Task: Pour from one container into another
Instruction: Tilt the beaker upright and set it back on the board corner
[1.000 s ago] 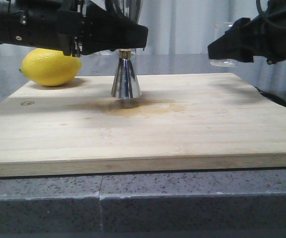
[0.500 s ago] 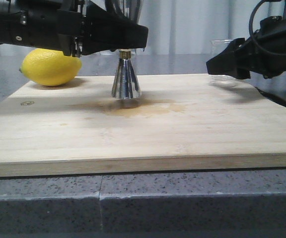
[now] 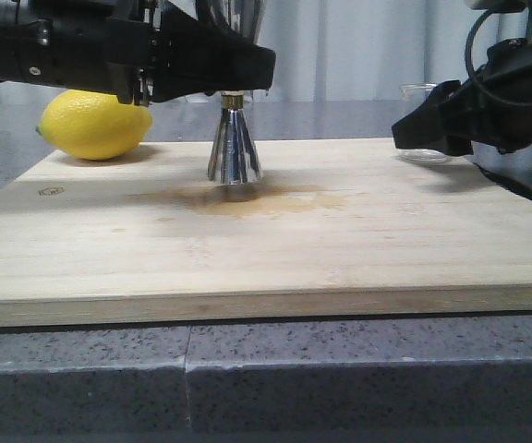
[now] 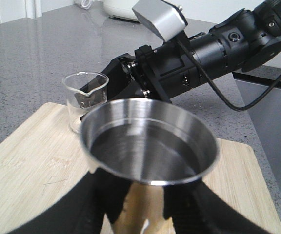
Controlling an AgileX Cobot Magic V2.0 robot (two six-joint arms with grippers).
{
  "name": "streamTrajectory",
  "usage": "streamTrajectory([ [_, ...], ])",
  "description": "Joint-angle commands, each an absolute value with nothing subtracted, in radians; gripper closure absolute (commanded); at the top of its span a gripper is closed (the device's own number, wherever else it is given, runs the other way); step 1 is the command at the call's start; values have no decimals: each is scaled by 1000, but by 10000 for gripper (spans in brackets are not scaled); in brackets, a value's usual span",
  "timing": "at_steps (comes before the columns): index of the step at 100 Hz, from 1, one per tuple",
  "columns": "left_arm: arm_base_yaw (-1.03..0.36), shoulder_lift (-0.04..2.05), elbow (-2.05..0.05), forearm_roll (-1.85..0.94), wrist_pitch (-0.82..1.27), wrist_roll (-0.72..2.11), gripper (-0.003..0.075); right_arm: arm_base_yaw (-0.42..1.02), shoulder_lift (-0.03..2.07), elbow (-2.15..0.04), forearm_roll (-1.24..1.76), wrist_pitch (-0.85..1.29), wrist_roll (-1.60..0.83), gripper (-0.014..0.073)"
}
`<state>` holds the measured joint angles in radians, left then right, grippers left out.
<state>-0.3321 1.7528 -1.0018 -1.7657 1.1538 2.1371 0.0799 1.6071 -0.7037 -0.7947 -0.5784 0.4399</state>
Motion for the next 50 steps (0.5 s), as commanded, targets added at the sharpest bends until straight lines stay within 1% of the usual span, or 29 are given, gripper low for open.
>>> streamTrajectory([
  [1, -339, 1713, -1031, -1849, 1258, 2128, 461, 71, 1573, -726, -776, -579, 427, 298],
  [12, -339, 1713, -1031, -1849, 1258, 2128, 461, 71, 1573, -726, -776, -555, 427, 286],
  [24, -339, 1713, -1031, -1849, 1258, 2128, 461, 71, 1573, -726, -776, -557, 427, 245],
  [36, -339, 1713, -1031, -1849, 1258, 2128, 461, 71, 1571, -726, -776, -578, 429, 165],
  [50, -339, 1713, -1031, -1849, 1258, 2128, 461, 71, 1559, -726, -776, -579, 461, 43],
])
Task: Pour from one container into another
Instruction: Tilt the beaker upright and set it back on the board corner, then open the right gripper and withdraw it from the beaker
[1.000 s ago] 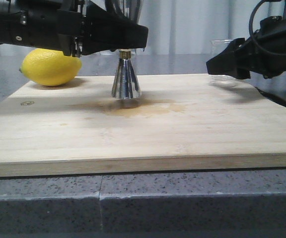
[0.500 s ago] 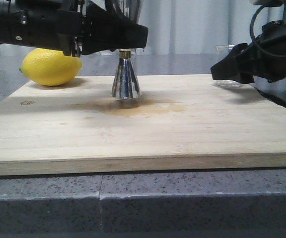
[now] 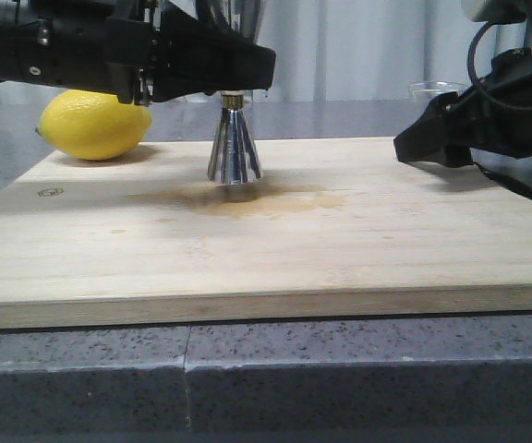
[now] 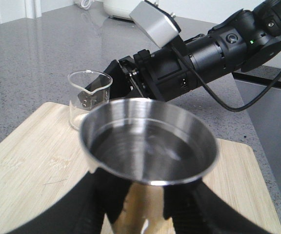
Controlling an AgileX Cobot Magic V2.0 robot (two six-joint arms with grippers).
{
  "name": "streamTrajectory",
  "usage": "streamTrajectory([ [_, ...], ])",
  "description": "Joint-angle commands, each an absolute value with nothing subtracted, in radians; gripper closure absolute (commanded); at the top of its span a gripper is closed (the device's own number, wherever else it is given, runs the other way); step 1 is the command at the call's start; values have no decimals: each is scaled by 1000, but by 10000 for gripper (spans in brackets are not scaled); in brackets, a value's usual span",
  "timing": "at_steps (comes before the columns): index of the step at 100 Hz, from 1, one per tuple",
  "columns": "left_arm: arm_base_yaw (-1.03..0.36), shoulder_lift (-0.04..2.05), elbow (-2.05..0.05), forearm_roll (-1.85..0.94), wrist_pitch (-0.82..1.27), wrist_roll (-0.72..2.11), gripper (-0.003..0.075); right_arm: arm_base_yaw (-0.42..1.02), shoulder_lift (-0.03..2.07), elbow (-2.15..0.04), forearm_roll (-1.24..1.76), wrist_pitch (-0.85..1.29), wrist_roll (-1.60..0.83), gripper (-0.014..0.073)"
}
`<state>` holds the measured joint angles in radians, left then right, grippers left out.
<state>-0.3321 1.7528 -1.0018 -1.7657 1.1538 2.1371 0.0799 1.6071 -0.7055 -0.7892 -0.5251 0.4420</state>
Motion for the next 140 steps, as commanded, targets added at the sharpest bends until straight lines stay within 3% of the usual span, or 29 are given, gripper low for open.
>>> streamTrajectory([
  [1, -339, 1713, -1031, -1849, 1258, 2128, 461, 71, 1559, -726, -776, -579, 470, 39],
  [19, -339, 1713, -1031, -1849, 1258, 2128, 461, 73, 1482, -726, -867, -501, 636, -7],
  [45, -339, 1713, -1031, -1849, 1258, 2128, 461, 131, 1332, -725, -1392, -384, 1246, -6],
  [59, -339, 1713, -1031, -1849, 1258, 2128, 461, 182, 1249, -703, -1557, -323, 1444, -6],
  [76, -339, 1713, -1031, -1849, 1258, 2128, 461, 235, 1127, -621, -1562, -206, 1522, -2],
  [117, -339, 1713, -1031, -1849, 1258, 2128, 461, 245, 804, -434, -1562, -156, 1598, -2],
  [140, -339, 1713, -1031, -1849, 1258, 2128, 461, 245, 735, -417, -1562, -157, 1598, -2],
])
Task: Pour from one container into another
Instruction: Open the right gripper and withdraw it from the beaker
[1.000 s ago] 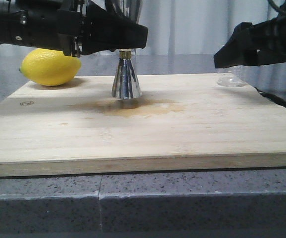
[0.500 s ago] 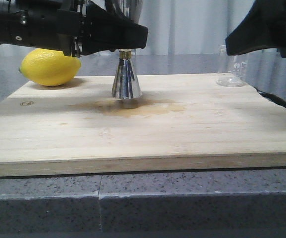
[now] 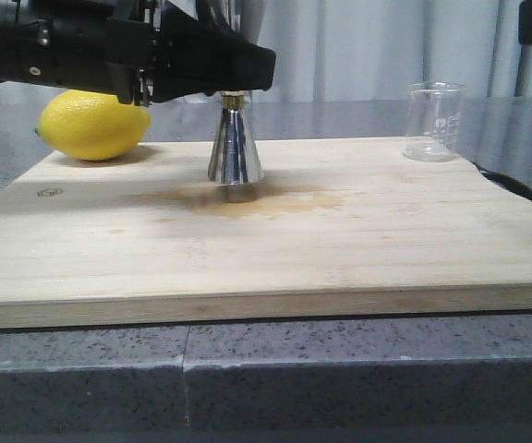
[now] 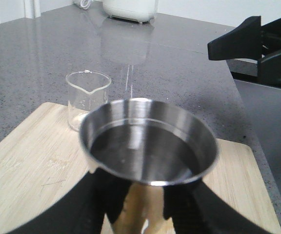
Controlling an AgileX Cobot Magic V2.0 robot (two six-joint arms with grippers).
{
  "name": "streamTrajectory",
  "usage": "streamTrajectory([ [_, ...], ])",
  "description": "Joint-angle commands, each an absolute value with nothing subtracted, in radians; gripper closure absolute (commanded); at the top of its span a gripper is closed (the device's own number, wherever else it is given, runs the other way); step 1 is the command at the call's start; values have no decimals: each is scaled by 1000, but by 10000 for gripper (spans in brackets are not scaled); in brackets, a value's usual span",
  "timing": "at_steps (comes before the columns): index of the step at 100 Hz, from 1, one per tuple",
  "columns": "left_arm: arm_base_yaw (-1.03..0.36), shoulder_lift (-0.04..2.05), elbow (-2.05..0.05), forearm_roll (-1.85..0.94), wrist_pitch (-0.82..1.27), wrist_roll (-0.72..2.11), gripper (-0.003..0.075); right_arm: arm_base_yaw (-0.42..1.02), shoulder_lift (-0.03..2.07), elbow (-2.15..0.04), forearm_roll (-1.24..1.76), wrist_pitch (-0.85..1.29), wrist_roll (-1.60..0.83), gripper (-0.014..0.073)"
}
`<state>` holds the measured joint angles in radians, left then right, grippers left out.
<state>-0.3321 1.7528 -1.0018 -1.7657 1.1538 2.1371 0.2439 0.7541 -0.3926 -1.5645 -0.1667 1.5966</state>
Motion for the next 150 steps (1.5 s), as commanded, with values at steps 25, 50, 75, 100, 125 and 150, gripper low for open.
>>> streamTrajectory([
  [25, -339, 1713, -1031, -1849, 1258, 2128, 461, 245, 735, -417, -1564, -158, 1598, -2],
  [50, -339, 1713, -1031, -1849, 1258, 2128, 461, 245, 735, -417, -1568, -158, 1598, -2],
  [75, -339, 1713, -1031, -1849, 1254, 2128, 461, 245, 735, -417, -1572, -158, 1598, -2],
  [100, -341, 1713, -1031, -1849, 1231, 2165, 461, 245, 735, -417, -1572, -158, 1598, -2],
  [125, -341, 1713, -1031, -1849, 1231, 2213, 461, 245, 735, -417, -1572, -158, 1598, -2],
  [150, -339, 1713, -1031, -1849, 1218, 2230, 461, 245, 735, -417, -1572, -160, 1598, -2],
])
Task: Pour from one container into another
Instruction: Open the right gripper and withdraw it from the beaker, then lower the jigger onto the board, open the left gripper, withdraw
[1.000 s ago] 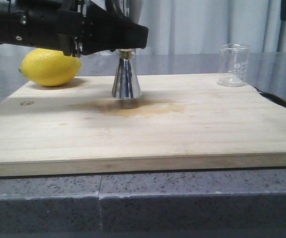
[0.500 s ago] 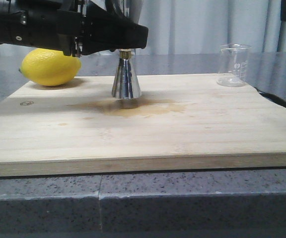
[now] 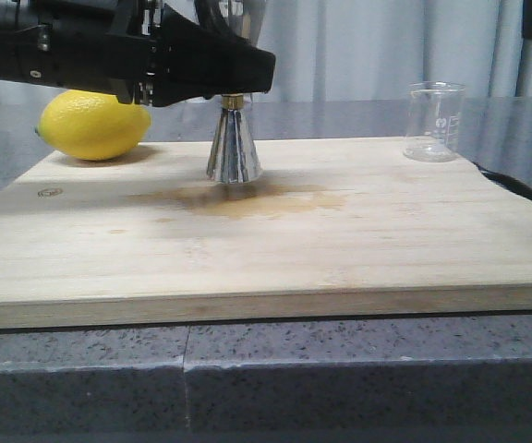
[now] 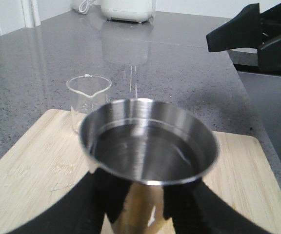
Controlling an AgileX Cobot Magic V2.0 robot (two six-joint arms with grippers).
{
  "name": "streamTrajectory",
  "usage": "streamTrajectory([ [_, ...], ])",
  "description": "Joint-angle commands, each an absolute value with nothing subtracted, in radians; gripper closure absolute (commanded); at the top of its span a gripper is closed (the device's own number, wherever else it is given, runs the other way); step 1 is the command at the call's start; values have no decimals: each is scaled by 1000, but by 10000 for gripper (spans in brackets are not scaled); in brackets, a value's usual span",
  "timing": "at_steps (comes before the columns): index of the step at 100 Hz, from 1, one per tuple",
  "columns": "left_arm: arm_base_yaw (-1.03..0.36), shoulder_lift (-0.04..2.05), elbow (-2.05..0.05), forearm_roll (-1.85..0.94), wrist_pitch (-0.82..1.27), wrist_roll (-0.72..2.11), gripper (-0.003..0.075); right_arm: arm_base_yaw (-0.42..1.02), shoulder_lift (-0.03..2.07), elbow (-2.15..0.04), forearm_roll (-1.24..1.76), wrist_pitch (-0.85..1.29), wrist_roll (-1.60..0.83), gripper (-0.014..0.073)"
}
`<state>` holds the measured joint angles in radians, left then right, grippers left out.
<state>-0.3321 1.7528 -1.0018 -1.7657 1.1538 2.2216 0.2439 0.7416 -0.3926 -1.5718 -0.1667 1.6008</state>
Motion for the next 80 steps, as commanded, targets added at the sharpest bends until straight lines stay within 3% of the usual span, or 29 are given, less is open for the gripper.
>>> streamTrajectory([
  [1, -339, 1713, -1031, -1849, 1218, 2230, 461, 245, 735, -417, -1572, -160, 1598, -2],
  [80, -335, 1766, -1031, -1849, 1240, 2234, 460, 245, 735, -417, -1572, -180, 1598, -2],
])
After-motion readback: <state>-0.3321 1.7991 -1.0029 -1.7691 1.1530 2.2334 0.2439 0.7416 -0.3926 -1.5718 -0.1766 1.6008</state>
